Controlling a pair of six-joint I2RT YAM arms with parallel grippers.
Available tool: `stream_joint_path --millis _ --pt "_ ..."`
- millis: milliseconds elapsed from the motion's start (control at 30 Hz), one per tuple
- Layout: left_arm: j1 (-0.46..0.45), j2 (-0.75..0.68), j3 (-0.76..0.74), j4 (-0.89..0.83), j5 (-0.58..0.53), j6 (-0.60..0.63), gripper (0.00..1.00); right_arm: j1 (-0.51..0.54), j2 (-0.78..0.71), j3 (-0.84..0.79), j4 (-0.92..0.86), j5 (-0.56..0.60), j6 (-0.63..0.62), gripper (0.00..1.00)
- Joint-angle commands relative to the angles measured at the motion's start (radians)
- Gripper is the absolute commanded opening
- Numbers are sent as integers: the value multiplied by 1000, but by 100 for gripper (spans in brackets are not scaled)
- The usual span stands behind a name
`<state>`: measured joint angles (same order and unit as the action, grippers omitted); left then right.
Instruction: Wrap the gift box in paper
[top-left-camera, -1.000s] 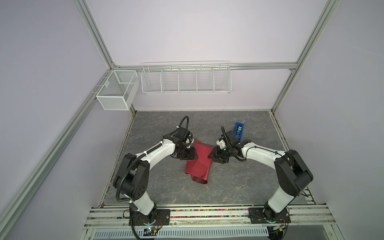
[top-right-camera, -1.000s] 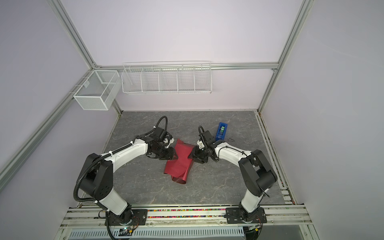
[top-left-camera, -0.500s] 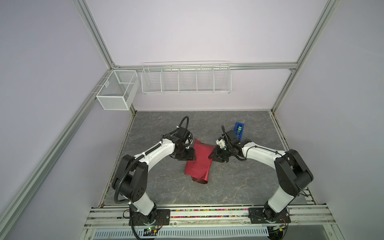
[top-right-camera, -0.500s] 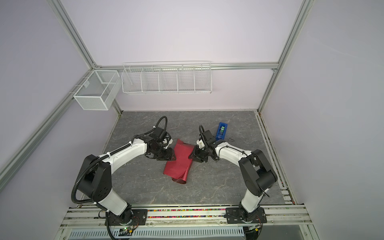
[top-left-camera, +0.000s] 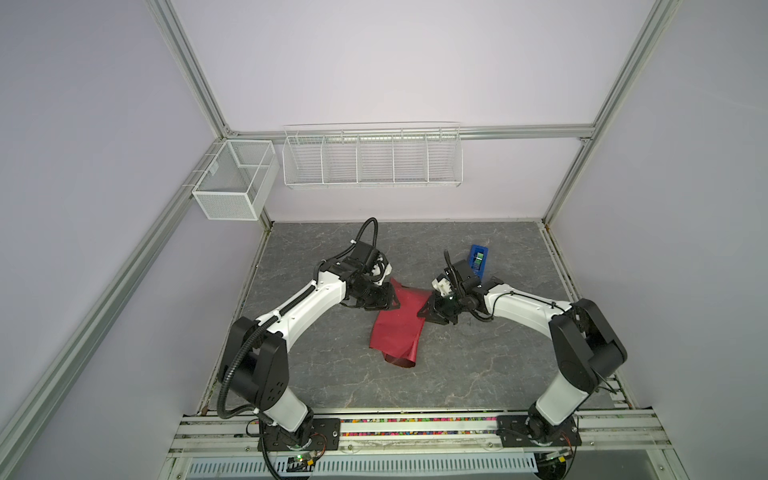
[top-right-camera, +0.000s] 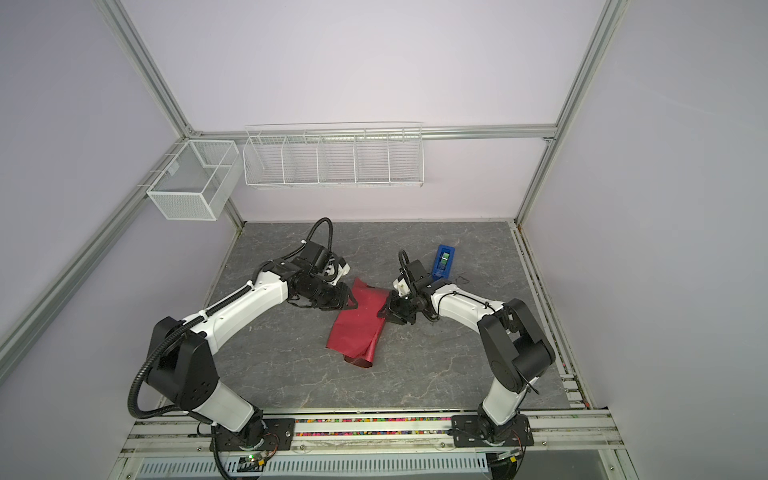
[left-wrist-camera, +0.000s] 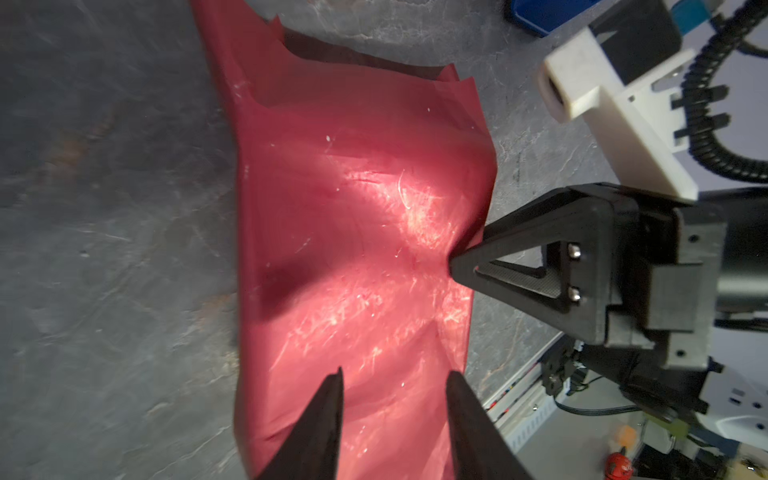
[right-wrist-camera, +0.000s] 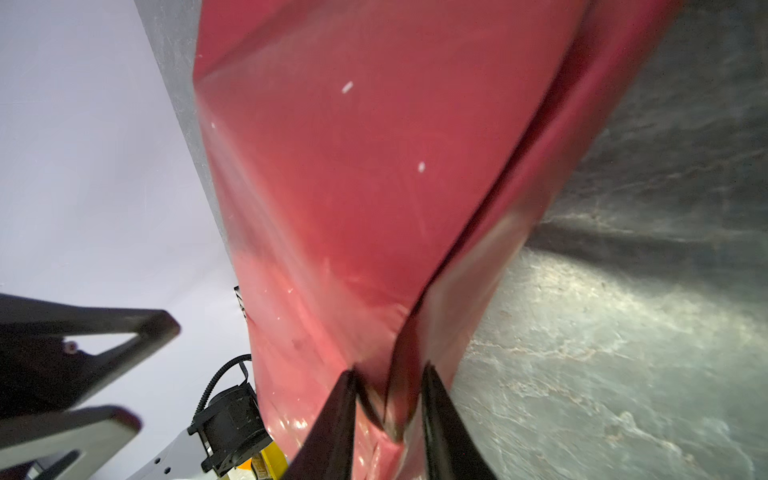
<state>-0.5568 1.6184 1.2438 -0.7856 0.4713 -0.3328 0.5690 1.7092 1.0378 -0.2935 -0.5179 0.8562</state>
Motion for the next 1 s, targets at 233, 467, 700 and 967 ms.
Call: stream_joint_path --millis 233,467,700,967 --pt "-8 105 -95 56 64 -1 29 -2 20 -41 -44 48 -8 28" --pt "-8 108 -124 27 21 18 27 -4 -2 -27 -66 56 -15 29" --pt "-8 77 -3 45 62 -24 26 -3 12 -30 -61 53 -16 27" --pt "-9 139 19 85 70 -39 23 -4 5 -38 -61 55 -13 27"
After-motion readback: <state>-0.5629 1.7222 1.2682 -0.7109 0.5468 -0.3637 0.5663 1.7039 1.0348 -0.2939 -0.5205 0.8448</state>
